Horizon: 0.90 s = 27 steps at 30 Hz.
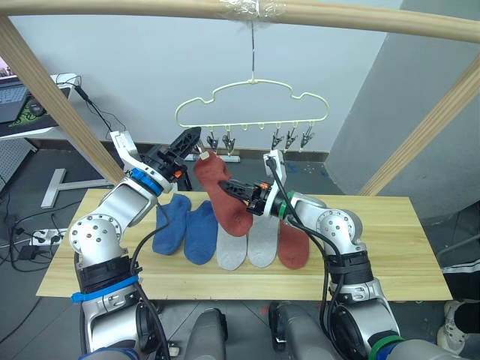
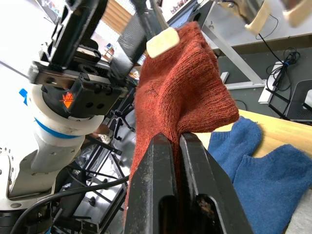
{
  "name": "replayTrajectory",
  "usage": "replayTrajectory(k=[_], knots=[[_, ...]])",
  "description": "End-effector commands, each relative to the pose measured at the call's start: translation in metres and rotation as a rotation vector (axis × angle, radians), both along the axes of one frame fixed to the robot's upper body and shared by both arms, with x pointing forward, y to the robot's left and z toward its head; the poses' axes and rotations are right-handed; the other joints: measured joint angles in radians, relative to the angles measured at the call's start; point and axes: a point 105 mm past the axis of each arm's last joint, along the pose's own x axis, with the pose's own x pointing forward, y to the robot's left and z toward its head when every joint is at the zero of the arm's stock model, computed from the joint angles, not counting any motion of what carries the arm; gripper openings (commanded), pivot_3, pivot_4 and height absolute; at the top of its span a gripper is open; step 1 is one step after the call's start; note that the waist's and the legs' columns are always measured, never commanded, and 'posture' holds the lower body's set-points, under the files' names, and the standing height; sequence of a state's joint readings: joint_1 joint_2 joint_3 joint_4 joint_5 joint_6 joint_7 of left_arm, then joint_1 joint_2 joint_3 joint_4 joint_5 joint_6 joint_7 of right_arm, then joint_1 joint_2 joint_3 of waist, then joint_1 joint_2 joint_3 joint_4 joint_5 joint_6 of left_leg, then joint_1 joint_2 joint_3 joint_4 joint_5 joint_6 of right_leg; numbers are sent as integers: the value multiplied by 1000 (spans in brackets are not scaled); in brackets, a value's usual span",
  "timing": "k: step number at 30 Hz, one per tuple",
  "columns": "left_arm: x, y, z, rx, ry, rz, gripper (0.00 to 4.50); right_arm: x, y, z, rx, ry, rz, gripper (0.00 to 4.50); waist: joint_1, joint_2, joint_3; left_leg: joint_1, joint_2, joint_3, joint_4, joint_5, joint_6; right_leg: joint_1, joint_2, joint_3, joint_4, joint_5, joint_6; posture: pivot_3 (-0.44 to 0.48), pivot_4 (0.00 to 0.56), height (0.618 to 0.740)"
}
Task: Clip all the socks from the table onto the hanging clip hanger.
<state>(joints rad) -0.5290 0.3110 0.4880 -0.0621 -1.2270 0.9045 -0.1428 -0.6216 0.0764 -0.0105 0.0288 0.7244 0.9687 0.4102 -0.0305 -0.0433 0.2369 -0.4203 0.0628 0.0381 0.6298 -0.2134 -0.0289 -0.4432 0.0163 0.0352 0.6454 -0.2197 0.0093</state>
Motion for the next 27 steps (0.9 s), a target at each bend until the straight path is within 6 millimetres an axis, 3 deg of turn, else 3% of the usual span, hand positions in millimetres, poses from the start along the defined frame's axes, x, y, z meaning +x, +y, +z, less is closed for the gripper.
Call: replayTrajectory(k=[1,4,6,12,18,20,22,27], knots=[[-5,5,13,19,-55,24,3617,0,4,15,30,-43,10,0,1,0,3,0,0,0,0,0,0,0,0,0,0,0,0,32,266,740],[-5,11,12,27,-45,42,4470,0,5,16,37,-38,12,0,0,0,5,0,0,0,0,0,0,0,0,0,0,0,0,32,266,740],[-7,14,12,25,-45,45,4470,-1,5,16,41,-32,15,0,0,0,8,0,0,0,0,0,0,0,0,0,0,0,0,41,272,740],[-26,35,4,185,-24,101,4500,-10,13,3,6,-6,61,1757,-1,2,14,-1,2,0,-1,0,0,-2,0,1,0,0,0,53,275,740],[-31,35,11,263,-55,133,4500,-11,5,-19,-106,-6,52,3781,14,2,17,-4,0,-4,0,0,0,-2,-1,-4,0,-1,-1,62,274,740],[-34,27,8,388,-85,133,4500,-8,-9,-37,-214,-10,21,4464,16,2,17,-5,0,-4,0,0,0,-2,-2,-3,-1,-1,-1,65,272,740],[-36,16,5,479,-119,125,4500,-4,-24,-48,-343,-93,-20,4464,23,2,17,-5,-1,-3,0,0,0,-2,-3,-2,-2,-1,-1,64,271,740],[-31,-11,-8,611,-197,119,4500,-4,-46,-45,-502,-374,-31,4464,30,3,18,-7,-3,1,0,0,0,-5,-3,1,-2,-1,-1,54,267,740]])
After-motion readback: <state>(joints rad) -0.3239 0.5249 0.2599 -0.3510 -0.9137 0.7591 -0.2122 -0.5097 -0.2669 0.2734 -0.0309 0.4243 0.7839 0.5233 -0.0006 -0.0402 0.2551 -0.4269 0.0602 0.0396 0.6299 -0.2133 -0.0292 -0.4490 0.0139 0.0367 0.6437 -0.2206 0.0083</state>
